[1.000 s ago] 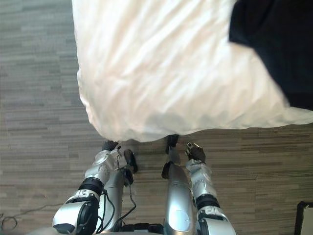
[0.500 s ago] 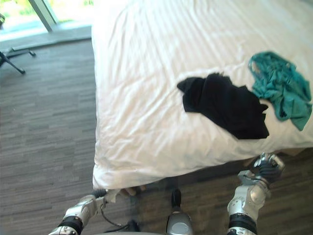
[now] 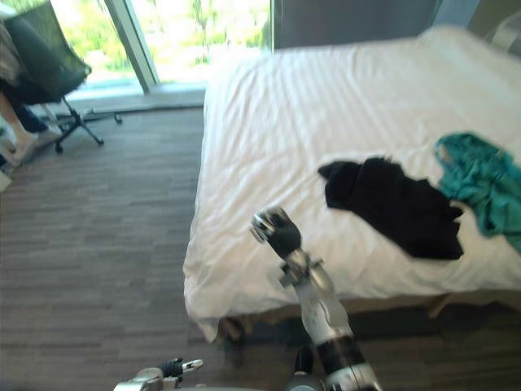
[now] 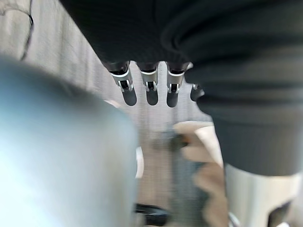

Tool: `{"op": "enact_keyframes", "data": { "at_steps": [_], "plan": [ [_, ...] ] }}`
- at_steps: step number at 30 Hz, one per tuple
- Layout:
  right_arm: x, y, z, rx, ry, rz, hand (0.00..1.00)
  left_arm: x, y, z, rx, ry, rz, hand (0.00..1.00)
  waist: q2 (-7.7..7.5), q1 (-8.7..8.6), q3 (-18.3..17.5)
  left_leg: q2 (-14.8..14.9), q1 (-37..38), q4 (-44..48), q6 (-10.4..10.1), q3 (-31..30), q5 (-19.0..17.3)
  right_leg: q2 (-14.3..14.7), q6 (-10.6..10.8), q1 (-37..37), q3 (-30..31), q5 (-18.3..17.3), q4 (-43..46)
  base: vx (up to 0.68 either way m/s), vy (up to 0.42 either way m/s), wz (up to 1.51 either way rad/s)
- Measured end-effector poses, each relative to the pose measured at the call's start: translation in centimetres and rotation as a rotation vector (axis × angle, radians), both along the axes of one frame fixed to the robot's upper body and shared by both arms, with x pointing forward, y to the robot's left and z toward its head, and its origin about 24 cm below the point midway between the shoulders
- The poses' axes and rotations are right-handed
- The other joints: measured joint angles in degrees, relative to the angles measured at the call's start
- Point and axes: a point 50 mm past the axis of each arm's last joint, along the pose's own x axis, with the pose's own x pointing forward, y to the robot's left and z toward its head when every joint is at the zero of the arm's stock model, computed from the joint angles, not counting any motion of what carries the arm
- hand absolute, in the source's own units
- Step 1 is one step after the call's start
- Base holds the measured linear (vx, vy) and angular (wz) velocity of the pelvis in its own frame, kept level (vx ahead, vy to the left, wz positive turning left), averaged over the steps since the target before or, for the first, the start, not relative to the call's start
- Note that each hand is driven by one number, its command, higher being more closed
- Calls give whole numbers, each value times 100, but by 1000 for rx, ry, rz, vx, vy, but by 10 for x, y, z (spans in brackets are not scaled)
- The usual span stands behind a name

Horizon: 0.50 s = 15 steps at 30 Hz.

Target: Tidy the bed and pick cloth on bed and put in laundry

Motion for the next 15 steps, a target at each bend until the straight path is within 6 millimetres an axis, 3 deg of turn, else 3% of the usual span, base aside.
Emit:
{"op": "enact_keyframes", "data": {
  "at_steps": [1,3,6,8,12,15],
  "plan": [
    [10,5,14,5,-20,-8,100,11,-2,4,-7,-36,-1,0,40,-2,190,-45,-187,6,9,-5,50,-51,15,-197,2,33,8,-168,10,25],
    [43,11,70,-2,-113,-72,100,59,-10,25,-59,-198,25,0,222,23,991,-149,-987,104,48,-63,297,-167,45,-937,-24,138,28,-143,-13,33],
    [63,-5,98,48,-133,-185,100,93,-14,45,-72,-323,22,0,313,111,1455,-142,-1722,271,104,-131,461,-160,-97,-1563,-22,501,30,-75,-45,31],
    [58,-6,130,152,-255,-169,100,113,-23,57,-84,-382,33,0,365,141,1567,-72,-2272,483,104,-165,457,-93,-233,-2021,52,661,32,-40,-8,8],
    [53,-9,147,248,-286,-165,100,140,-42,81,-204,-482,179,0,375,172,1554,-56,-2604,606,140,-60,427,-111,-245,-2395,283,766,32,-81,46,-10],
    [34,-9,176,344,-410,-119,100,159,-47,104,-282,-563,325,0,333,176,1567,-15,-3257,893,162,83,381,-123,-278,-2971,374,735,33,-138,21,5]
  ]
}}
